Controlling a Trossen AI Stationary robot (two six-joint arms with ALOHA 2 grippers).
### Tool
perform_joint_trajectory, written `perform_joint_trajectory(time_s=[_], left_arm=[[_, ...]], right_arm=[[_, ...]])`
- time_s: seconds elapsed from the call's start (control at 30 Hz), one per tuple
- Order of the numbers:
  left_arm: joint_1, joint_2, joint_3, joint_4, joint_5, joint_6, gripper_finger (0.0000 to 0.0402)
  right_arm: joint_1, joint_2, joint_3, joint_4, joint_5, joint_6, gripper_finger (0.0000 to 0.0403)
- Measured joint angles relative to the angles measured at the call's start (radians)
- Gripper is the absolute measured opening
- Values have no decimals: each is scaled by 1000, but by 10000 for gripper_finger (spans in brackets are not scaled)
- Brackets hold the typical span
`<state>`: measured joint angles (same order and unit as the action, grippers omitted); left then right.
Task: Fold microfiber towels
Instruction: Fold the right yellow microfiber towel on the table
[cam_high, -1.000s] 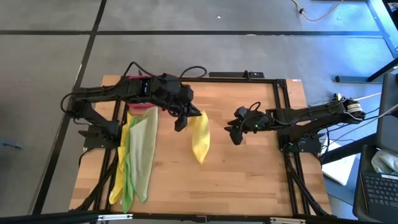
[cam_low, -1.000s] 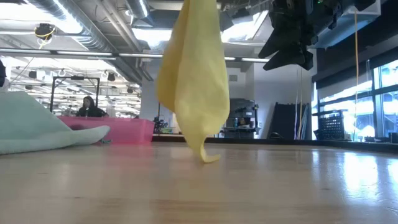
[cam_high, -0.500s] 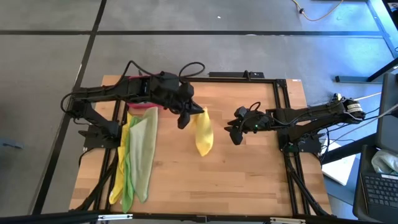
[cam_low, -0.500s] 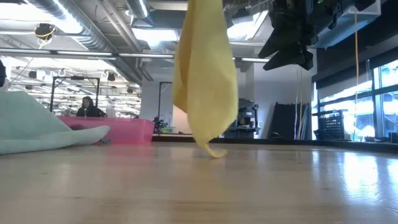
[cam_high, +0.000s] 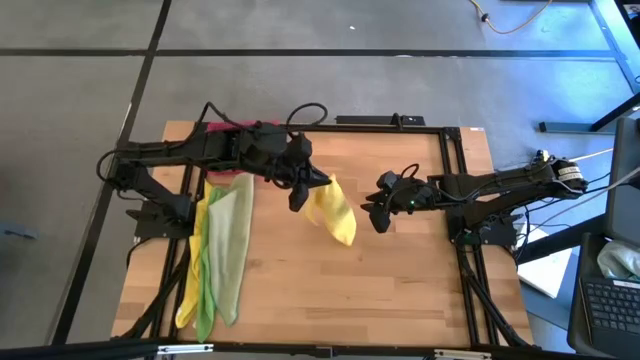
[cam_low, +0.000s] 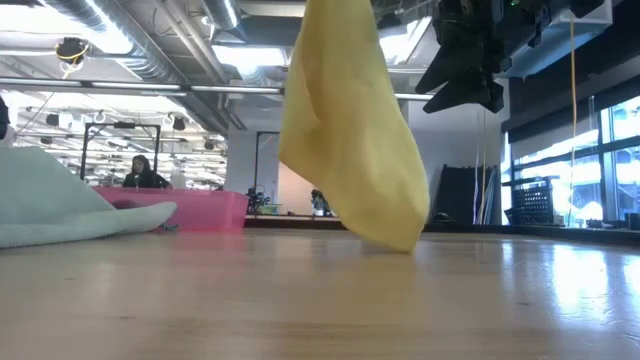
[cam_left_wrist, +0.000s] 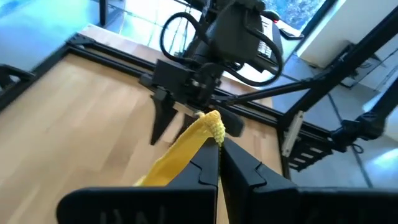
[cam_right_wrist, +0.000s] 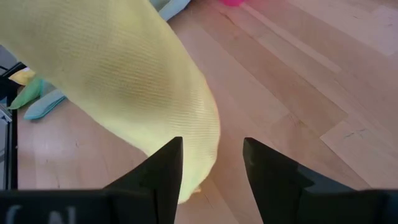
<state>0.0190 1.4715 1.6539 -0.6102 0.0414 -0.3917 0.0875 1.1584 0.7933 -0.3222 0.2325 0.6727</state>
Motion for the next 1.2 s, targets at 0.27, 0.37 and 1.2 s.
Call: perform_joint_trajectory(time_s=[0.27,0.37,1.2], left_arm=[[-32,0,0,6,3,-43,0],[-42,0,0,5,-5,-29,0],[-47,0,0,28,57,4,0]], right_arm=[[0,0,0,9,1,26,172],[0,0,0,56,2,137,172],[-65,14,175,358,-142,-148,172]])
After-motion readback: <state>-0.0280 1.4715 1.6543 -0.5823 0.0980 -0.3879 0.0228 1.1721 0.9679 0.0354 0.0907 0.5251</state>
